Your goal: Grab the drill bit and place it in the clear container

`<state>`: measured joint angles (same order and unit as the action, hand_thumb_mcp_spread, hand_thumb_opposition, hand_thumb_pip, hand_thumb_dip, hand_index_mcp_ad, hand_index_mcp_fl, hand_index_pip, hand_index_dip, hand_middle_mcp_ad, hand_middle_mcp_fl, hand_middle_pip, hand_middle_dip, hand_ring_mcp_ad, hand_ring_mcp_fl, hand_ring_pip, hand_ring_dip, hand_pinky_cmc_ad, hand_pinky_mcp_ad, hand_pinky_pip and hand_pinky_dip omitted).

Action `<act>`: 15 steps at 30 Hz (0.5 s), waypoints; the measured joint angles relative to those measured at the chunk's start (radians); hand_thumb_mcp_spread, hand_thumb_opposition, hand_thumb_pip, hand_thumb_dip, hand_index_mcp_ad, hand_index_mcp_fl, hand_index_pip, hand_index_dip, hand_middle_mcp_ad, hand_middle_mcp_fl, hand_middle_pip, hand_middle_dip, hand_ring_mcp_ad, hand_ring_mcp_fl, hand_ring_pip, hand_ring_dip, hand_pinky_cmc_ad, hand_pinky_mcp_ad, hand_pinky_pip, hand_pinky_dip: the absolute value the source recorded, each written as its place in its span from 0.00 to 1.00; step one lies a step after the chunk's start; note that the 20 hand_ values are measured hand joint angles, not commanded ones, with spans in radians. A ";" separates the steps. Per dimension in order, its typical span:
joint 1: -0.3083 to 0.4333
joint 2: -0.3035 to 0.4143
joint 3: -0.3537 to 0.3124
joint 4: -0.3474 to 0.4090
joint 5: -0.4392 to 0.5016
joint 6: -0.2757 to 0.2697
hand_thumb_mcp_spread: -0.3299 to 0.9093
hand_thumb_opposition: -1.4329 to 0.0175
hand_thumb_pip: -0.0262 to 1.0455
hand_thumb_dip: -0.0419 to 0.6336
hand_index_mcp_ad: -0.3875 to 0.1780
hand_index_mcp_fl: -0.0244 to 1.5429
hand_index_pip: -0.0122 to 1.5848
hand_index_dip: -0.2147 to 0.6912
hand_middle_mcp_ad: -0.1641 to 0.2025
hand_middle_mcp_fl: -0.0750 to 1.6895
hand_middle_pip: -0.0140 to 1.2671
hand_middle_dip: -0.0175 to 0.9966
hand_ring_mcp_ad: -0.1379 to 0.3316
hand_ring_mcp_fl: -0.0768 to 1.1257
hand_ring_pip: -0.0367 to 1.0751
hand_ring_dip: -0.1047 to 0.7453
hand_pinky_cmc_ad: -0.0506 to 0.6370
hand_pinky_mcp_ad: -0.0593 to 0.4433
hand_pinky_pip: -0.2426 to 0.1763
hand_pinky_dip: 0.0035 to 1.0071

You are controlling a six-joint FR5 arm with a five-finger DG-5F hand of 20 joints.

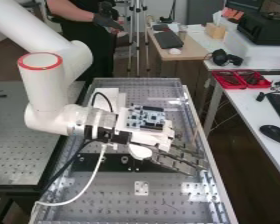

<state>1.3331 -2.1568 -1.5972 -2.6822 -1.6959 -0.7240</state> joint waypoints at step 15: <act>-0.024 -0.032 0.044 -0.006 -0.066 -0.013 0.70 0.43 0.48 0.41 0.50 0.21 0.85 0.55 0.70 0.15 0.12 0.20 0.72 0.09 0.11 0.14 0.50 0.39 0.39 0.18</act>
<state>1.3095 -2.1892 -1.5530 -2.6881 -1.7621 -0.7369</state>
